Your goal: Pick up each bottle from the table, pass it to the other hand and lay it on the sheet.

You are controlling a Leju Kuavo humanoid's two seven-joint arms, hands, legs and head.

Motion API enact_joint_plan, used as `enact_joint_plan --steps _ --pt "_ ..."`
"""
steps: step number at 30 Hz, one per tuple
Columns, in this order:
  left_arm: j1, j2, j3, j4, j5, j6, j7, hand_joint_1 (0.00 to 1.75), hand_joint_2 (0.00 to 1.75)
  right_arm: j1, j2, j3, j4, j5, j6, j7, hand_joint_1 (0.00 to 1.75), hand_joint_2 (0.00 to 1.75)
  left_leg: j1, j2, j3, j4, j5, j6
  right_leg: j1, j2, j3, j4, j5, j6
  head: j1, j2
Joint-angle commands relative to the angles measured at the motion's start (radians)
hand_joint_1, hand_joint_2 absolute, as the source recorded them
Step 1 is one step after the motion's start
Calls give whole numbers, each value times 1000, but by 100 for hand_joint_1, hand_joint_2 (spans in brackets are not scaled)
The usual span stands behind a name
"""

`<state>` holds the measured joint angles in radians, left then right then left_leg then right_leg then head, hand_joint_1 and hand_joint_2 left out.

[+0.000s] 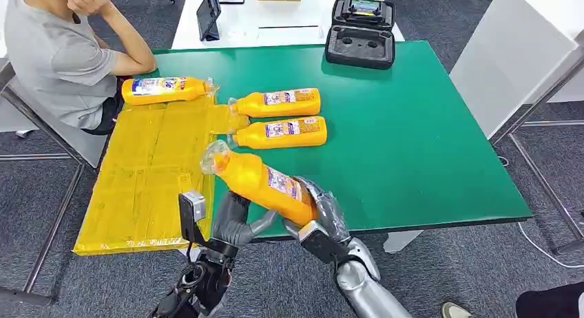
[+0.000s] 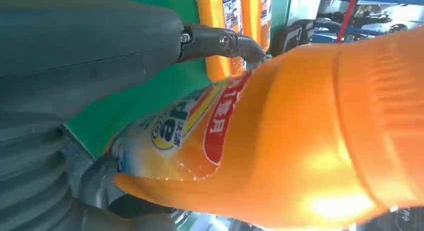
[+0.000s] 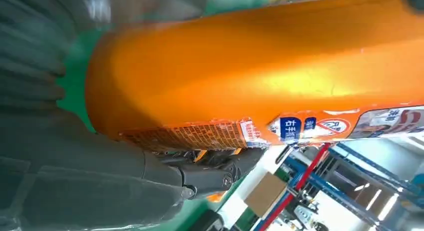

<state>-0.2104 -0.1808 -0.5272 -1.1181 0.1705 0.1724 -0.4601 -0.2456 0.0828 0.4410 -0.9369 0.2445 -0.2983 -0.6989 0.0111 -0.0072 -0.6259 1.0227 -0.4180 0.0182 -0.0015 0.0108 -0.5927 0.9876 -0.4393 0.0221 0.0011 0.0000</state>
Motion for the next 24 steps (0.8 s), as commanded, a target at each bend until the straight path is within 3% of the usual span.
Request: enact_joint_plan --steps 1,24 --pt "-39 13 -22 62 -1 -1 6 0 175 -55 3 30 55 0 2 1 175 175 0 1 4 -1 -1 0 0 0 3 -1 -1 0 0 0" --pt "-32 13 -9 70 5 3 7 0 175 -47 12 16 78 -32 12 1 175 175 -1 1 7 -2 -2 0 0 0 6 -2 -1 0 0 0"
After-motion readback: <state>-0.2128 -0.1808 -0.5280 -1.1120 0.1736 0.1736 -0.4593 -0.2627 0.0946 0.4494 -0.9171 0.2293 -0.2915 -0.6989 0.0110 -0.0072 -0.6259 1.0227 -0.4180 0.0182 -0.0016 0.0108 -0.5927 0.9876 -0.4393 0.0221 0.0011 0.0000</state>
